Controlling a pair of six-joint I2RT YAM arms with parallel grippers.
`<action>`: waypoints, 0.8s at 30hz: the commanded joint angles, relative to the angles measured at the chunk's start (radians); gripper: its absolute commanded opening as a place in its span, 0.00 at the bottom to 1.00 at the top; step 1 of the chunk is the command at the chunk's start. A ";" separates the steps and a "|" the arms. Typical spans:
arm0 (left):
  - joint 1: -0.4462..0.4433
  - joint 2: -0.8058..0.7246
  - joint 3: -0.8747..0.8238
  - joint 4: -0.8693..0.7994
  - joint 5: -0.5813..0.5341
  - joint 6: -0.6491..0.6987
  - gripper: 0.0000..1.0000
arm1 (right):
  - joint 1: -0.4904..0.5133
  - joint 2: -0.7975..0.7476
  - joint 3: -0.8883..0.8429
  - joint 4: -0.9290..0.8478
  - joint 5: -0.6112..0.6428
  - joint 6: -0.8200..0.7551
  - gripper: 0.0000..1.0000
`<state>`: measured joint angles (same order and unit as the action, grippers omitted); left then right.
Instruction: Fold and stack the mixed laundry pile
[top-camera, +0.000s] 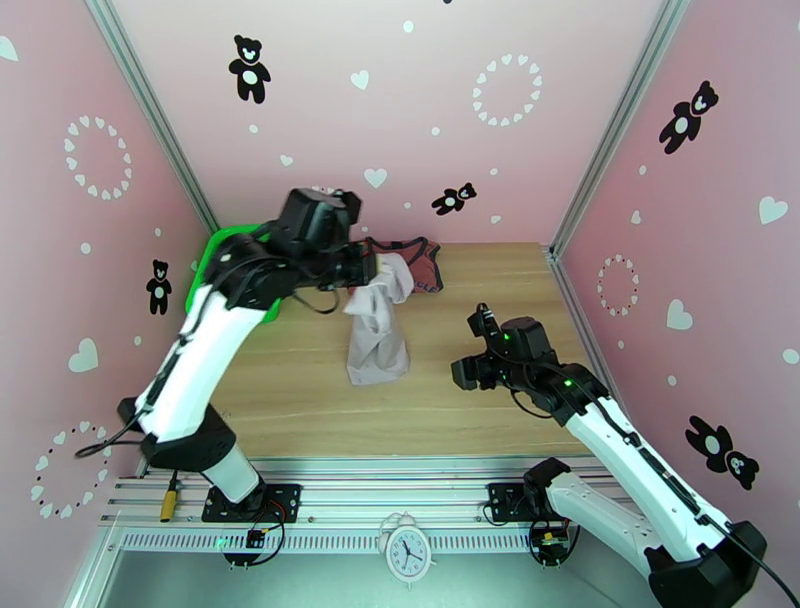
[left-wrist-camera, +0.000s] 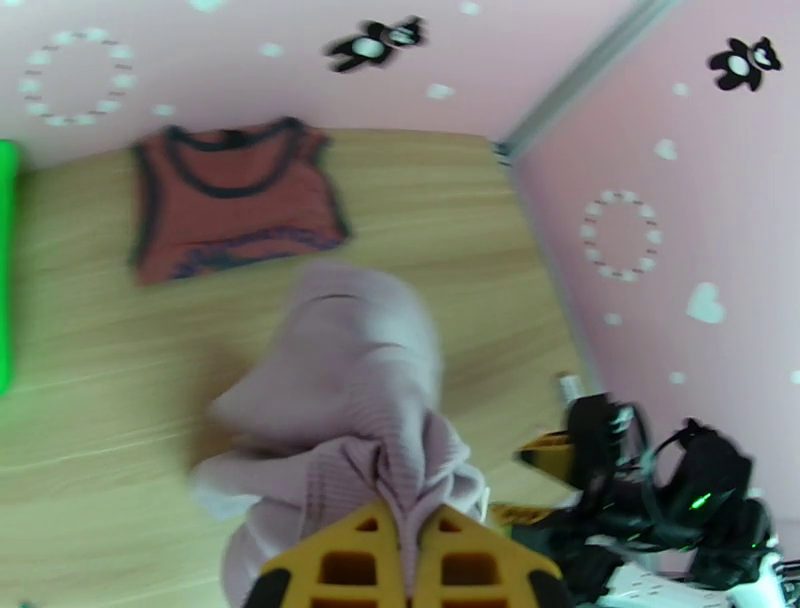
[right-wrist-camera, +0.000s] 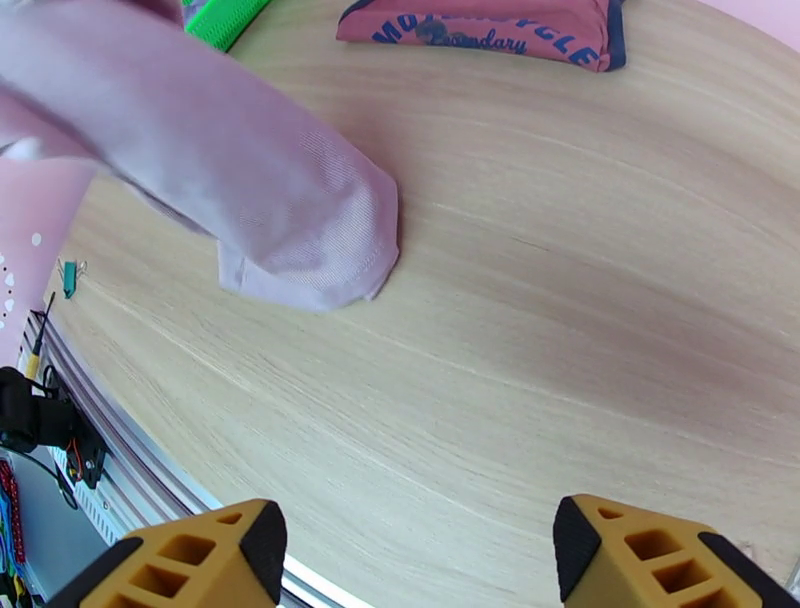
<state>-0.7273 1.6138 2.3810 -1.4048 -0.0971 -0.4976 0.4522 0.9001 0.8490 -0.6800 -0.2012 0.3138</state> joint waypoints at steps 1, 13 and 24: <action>-0.001 -0.130 0.087 -0.181 -0.238 0.039 0.00 | 0.000 -0.009 0.058 -0.028 0.000 -0.003 0.75; 0.006 -0.234 0.041 -0.266 -0.292 0.069 0.00 | 0.000 0.017 0.122 -0.061 0.040 0.022 0.75; 0.006 0.063 -0.351 0.038 0.027 0.184 0.00 | 0.001 0.044 0.089 -0.075 0.136 0.023 0.75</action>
<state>-0.7235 1.5967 2.0960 -1.5162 -0.2237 -0.3656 0.4522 0.9337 0.9440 -0.7311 -0.1143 0.3328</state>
